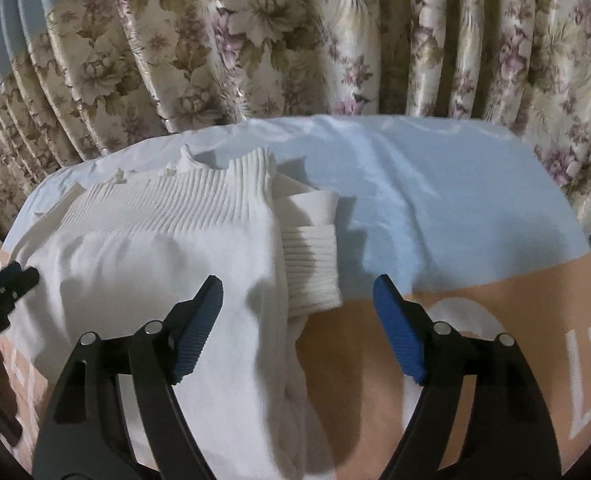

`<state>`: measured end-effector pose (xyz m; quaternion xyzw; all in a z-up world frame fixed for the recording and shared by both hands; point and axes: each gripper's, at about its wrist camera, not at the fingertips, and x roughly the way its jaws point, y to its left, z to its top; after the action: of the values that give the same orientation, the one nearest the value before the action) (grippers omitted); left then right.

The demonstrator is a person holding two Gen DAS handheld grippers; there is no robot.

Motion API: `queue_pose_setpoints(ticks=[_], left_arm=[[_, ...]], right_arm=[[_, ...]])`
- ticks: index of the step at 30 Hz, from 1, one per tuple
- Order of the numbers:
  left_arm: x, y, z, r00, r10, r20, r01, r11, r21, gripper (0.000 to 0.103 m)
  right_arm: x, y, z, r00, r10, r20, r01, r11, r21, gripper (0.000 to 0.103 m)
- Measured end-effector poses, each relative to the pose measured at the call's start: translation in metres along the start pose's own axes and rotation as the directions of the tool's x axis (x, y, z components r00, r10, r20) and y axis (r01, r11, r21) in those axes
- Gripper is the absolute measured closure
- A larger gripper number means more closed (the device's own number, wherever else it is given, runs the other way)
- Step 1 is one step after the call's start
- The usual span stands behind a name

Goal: Fold small clothes

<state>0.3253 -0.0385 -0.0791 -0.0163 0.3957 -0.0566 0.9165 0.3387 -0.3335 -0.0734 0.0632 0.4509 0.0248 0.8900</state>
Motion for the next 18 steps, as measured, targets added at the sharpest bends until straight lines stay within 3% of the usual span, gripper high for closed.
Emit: queue_pose_setpoints(ticks=[4,6,13,16,18], left_arm=[[0.011,-0.002,-0.016,1.0,-0.014,-0.024,0.014,1.0,-0.005,0.019],[0.019,-0.007,-0.026,0.999,0.033,-0.032,-0.031,0.998,0.049,0.016],[0.022,-0.01,-0.031,0.997,0.057,-0.041,-0.055,0.997,0.063,0.011],[0.022,-0.01,-0.031,0.997,0.059,-0.041,-0.056,0.996,0.065,0.011],[0.023,-0.01,-0.031,0.997,0.061,-0.041,-0.058,0.996,0.067,0.011]], right_arm=[[0.016,-0.005,-0.009,0.999,0.026,-0.042,-0.025,0.999,0.02,0.02],[0.023,-0.007,-0.014,0.998,0.038,-0.046,-0.037,0.999,0.034,0.012],[0.025,-0.006,-0.016,0.999,0.03,-0.037,-0.029,0.999,0.022,0.008],[0.026,-0.005,-0.014,0.998,0.053,-0.04,-0.053,0.998,0.019,0.013],[0.026,-0.001,-0.013,0.996,0.086,-0.038,-0.086,0.996,0.012,0.032]])
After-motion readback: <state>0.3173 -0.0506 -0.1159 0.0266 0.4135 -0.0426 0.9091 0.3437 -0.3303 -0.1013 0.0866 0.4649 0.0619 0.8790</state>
